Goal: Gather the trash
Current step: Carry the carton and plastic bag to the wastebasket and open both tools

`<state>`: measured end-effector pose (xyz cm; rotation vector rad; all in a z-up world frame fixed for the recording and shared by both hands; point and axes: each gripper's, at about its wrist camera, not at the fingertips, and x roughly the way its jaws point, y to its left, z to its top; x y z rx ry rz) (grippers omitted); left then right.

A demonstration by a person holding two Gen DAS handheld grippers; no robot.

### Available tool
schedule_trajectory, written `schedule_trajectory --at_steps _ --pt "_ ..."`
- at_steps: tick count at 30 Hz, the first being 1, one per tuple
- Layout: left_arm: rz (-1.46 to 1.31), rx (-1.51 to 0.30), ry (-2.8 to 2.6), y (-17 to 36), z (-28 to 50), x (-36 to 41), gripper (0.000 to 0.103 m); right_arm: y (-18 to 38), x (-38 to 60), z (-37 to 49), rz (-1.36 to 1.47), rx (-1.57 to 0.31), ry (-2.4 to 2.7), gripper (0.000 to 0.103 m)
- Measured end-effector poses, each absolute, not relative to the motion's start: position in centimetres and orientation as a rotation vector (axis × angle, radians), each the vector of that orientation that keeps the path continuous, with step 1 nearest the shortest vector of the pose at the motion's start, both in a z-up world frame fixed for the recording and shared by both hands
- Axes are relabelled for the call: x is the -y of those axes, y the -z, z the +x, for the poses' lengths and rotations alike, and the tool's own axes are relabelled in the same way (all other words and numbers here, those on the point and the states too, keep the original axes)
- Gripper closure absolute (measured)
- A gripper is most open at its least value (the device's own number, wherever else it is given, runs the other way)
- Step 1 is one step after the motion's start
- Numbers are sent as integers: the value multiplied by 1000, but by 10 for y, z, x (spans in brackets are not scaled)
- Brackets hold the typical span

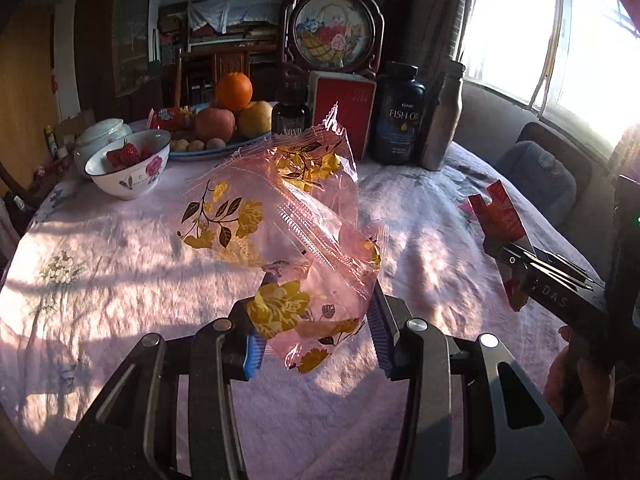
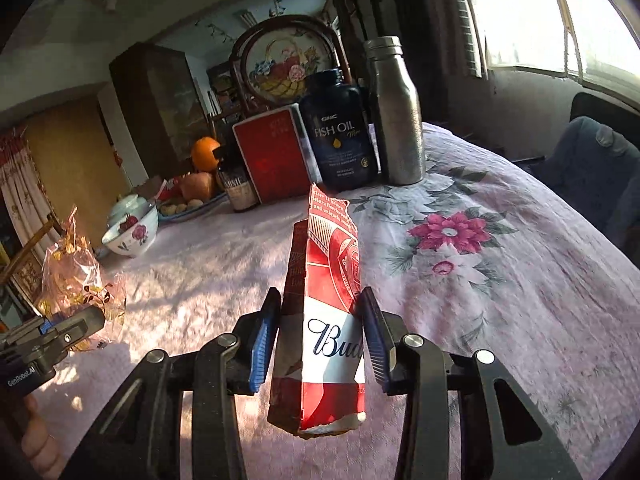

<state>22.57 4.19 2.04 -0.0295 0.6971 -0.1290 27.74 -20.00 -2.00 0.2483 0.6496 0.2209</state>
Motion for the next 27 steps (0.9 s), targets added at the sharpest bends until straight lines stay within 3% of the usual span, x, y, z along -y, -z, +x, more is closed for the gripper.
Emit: schedule_trajectory --at_steps 6,27 --pt "-10 -643 144 -32 212 -35 59 25 225 249 419 -664 -209 62" --pt "6 -561 186 -40 164 -28 59 23 209 105 408 -622 -230 62"
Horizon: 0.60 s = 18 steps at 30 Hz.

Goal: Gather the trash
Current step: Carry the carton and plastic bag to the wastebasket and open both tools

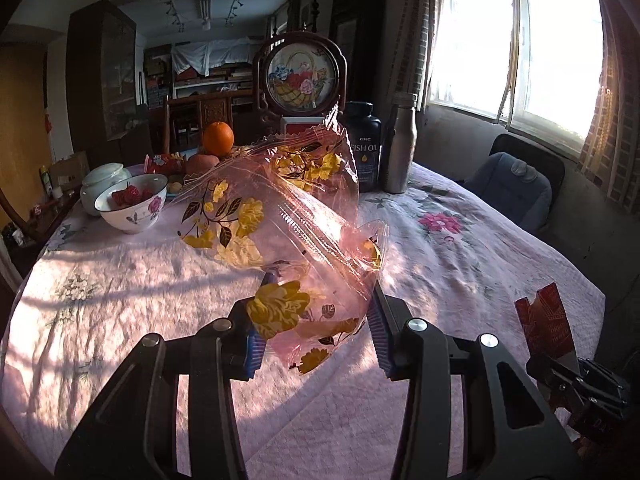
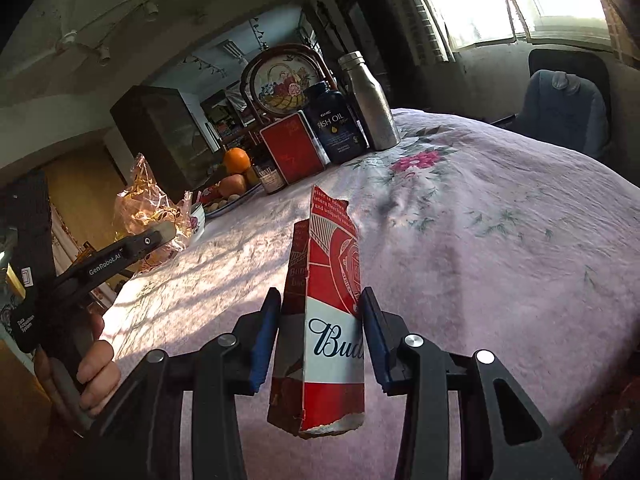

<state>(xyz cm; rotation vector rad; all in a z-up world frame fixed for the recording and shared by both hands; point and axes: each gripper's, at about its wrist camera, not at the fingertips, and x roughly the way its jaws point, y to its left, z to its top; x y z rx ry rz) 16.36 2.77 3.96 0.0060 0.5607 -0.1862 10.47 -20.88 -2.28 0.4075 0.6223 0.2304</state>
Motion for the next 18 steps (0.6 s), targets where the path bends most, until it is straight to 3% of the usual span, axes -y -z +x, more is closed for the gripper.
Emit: schedule_trajectory --at_steps 12,18 --pt "-113 -638 114 -9 103 -86 59 12 192 59 344 -594 -291 62" --pt "-99 -624 172 -21 82 -63 59 -11 211 27 323 -515 -265 62"
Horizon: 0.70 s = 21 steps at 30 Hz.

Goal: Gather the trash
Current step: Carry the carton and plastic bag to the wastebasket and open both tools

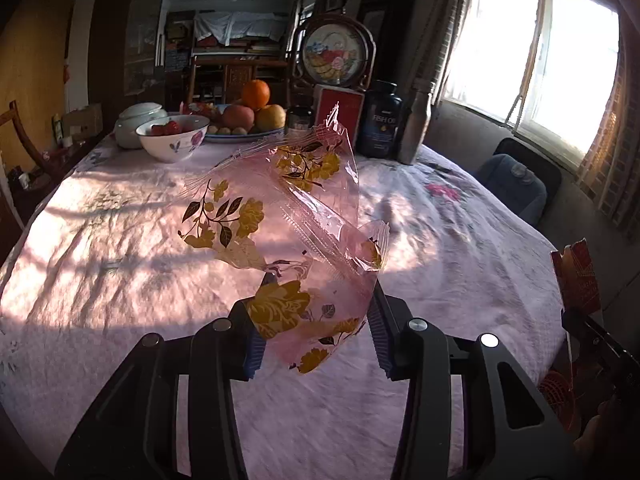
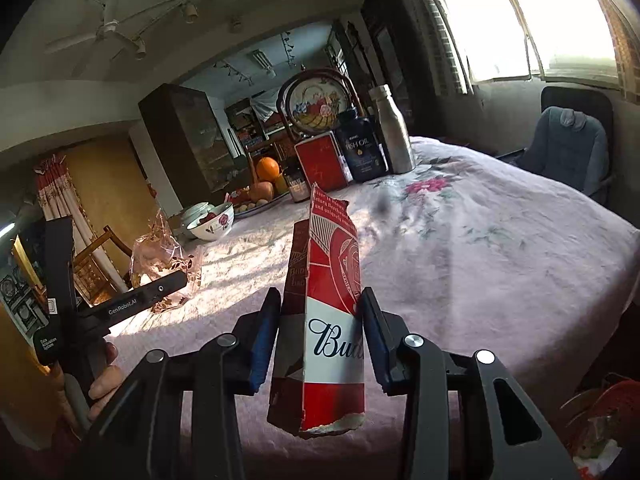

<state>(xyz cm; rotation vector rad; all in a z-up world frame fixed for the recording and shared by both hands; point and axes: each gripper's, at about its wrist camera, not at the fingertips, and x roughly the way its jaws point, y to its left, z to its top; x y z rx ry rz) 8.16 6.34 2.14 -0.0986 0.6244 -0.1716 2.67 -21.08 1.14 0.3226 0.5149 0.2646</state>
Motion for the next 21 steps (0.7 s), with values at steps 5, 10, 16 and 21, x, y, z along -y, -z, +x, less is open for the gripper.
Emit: schedule_trajectory --at_steps 5,10,16,21 --pt "-38 -617 289 -31 69 -8 59 -27 252 -11 297 -466 -174 62" --pt "4 -645 426 -27 61 54 59 -29 309 -45 298 -460 -50 62" --pt "77 -688 563 -16 54 129 59 -14 365 -77 274 -506 92 62" --pt "136 -716 658 -2 44 186 59 30 409 -95 323 -593 196 62"
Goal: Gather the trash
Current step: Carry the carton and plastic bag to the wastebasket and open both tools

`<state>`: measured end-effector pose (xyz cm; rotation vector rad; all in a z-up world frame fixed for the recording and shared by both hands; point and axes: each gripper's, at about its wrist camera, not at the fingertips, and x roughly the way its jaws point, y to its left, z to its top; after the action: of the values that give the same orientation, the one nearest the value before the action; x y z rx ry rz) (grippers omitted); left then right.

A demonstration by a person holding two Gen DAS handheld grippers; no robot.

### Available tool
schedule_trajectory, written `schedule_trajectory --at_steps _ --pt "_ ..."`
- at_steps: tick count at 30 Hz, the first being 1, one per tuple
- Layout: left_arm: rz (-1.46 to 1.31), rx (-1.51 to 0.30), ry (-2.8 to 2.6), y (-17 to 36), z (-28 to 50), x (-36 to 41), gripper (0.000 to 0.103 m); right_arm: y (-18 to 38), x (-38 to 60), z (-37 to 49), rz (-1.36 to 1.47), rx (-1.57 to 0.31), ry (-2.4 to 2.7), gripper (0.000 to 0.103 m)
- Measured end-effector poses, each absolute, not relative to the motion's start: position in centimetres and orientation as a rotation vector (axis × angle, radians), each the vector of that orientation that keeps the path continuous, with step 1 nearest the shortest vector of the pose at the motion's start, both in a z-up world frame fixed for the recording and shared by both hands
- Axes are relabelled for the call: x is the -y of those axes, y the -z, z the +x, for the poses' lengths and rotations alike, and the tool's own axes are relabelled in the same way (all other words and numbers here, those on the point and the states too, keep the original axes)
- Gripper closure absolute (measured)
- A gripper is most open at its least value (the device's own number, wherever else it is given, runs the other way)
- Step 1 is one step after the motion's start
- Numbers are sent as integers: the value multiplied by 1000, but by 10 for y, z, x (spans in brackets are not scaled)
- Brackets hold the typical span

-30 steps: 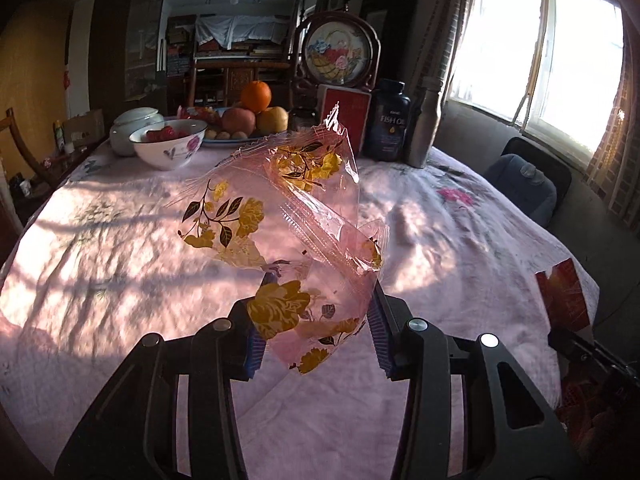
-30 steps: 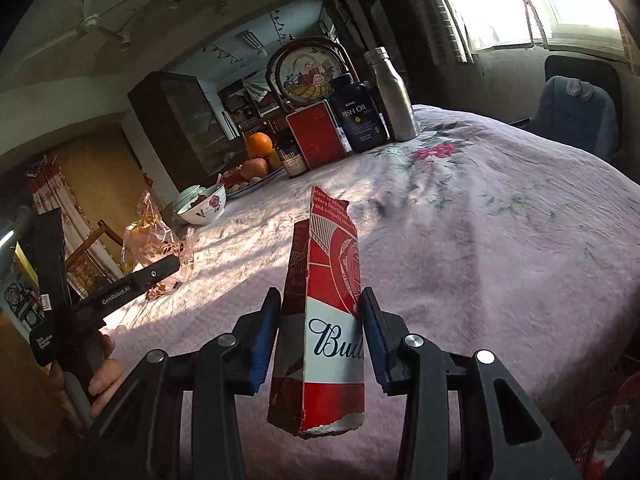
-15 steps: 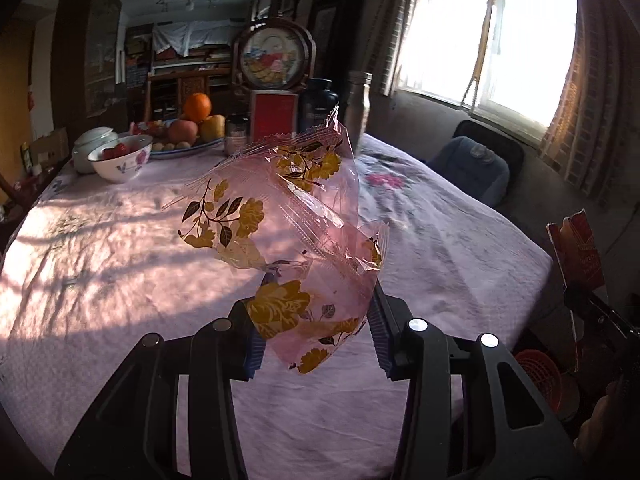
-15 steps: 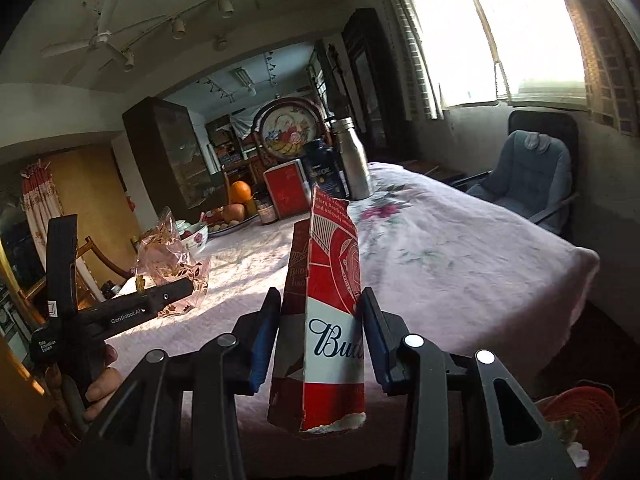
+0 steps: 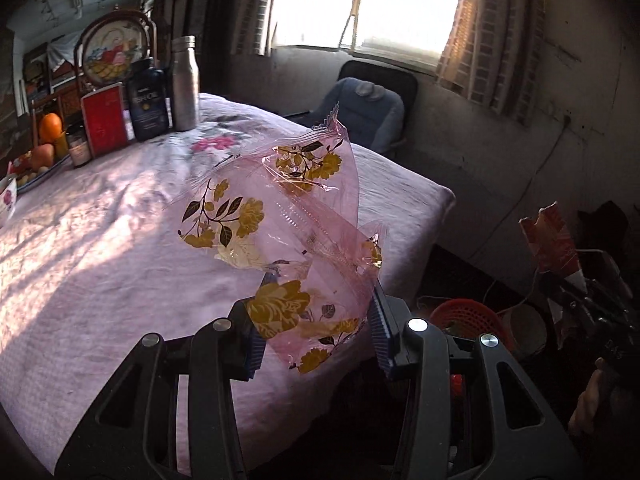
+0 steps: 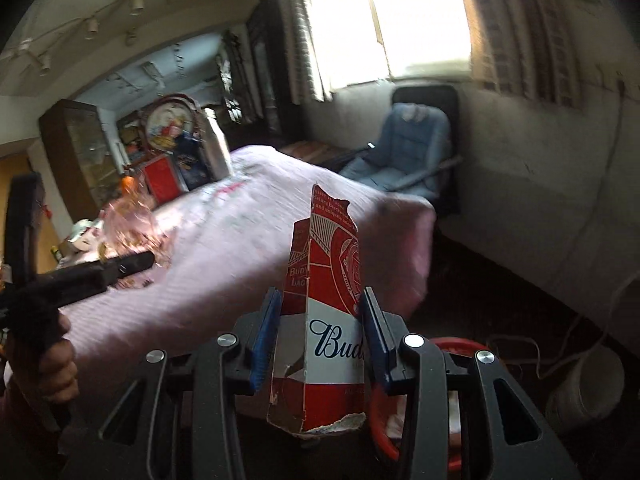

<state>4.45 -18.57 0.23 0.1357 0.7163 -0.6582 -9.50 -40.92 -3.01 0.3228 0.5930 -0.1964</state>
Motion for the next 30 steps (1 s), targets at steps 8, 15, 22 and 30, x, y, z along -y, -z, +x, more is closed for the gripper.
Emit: schedule_trajectory --at_steps 8,15,22,30 --pt "200 -768 730 20 37 239 59 105 460 -93 392 -742 293 62" --pt "283 -803 760 44 31 276 59 181 489 -91 430 -947 413 46" --pt "363 -835 814 67 23 308 59 150 502 -116 431 -792 481 27" --pt "452 -849 934 87 2 355 59 119 537 -152 483 -637 549 16"
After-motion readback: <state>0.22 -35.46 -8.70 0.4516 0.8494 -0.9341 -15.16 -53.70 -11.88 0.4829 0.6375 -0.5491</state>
